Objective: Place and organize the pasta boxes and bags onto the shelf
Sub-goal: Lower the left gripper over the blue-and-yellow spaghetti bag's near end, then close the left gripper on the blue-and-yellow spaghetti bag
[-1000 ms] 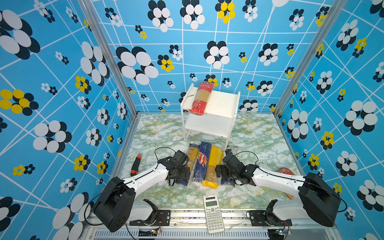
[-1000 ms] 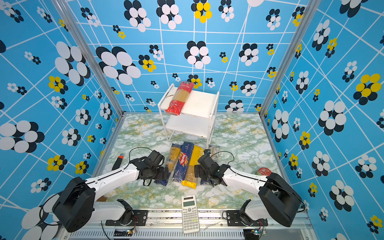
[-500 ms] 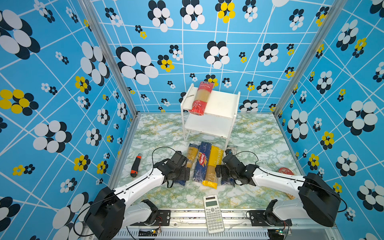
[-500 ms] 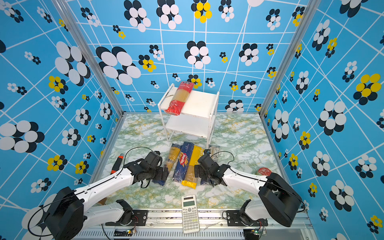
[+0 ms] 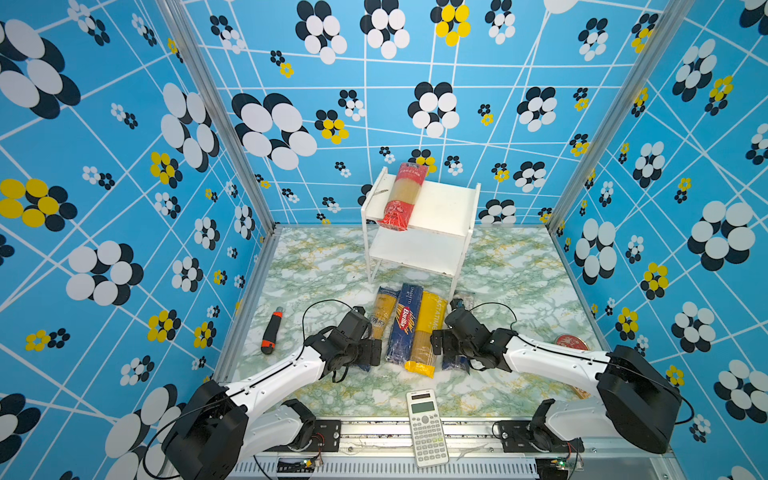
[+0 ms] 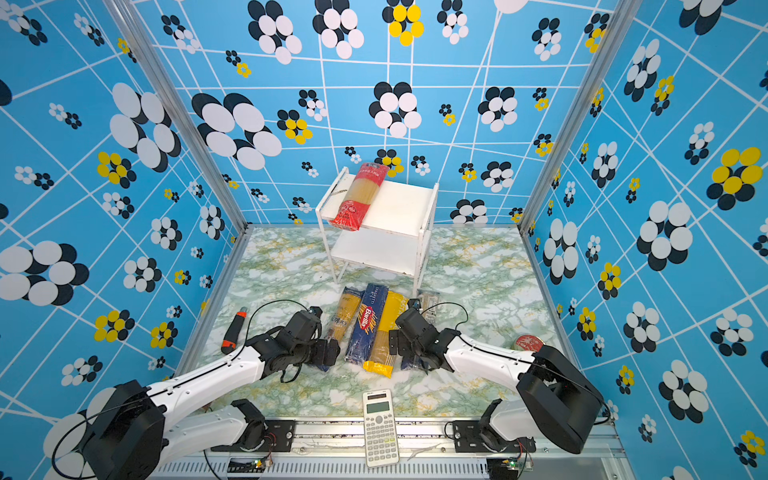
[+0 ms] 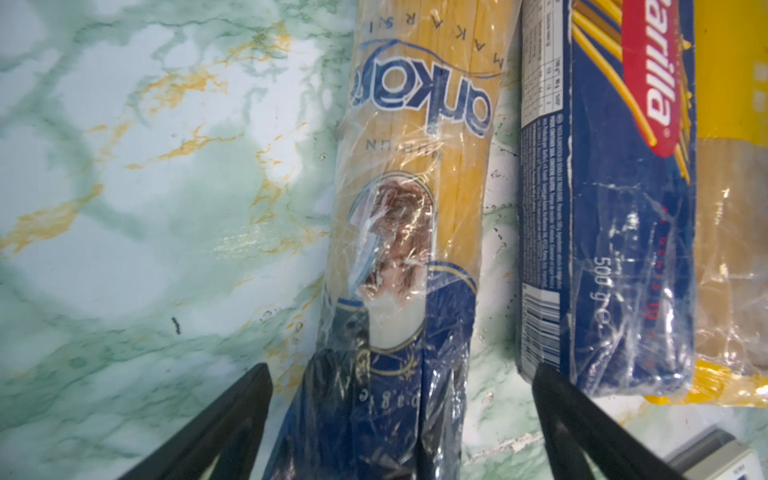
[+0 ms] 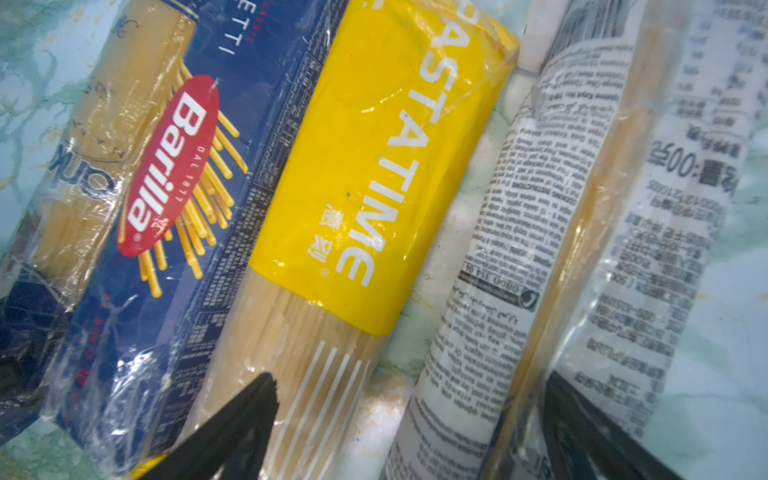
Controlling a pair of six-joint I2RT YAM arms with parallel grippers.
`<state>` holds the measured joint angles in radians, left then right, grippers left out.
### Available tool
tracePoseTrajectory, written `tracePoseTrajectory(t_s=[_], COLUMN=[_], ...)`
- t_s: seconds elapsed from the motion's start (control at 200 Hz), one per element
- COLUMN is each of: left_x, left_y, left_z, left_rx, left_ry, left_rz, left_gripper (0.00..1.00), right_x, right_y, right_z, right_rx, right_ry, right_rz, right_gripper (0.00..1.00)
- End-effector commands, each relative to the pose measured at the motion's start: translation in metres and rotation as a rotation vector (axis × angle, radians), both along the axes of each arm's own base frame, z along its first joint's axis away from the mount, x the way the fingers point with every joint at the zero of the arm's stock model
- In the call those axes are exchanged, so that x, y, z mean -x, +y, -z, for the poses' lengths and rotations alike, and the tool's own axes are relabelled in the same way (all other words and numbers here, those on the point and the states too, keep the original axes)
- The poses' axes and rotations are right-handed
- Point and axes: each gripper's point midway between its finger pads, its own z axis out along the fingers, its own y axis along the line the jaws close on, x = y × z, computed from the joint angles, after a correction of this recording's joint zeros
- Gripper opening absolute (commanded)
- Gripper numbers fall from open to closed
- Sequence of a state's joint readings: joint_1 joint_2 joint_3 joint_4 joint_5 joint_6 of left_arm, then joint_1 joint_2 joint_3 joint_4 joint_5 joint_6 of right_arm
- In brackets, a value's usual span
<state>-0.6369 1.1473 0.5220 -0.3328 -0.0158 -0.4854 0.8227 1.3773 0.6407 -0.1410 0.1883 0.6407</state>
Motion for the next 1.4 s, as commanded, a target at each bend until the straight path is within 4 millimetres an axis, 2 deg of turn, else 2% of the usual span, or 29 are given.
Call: tracePoseTrajectory(t_s=[0.0, 0.55, 0.825, 1.394], left_x=[-0.001, 0.003, 0.004, 0.005], left_y=[0.001, 0.017, 0.015, 0.012], left_z=[0.005, 0.027, 0.032, 0.029], left_rx=[-0.022, -0.115, -0.137, -0.137], left_ry=[-0.021, 0.021, 0.038, 0.047], left_rz=[0.005, -0.126, -0.116, -0.101], left_gripper=[0.99, 0.99, 1.0, 0.84], right_x=[0.006, 0.006, 0.006, 0.007], right_y=[0.013, 0.019, 0.02, 0.021], right_z=[0.004, 0.007, 0.011, 0.012], right_rx=[-0.028, -0.03, -0.025, -0.025], right_ry=[0.033, 0.042, 0.051, 0.05], right_rz=[-0.038, -0.05, -0.052, -0.052], right_gripper=[0.99, 0.99, 0.99, 0.99])
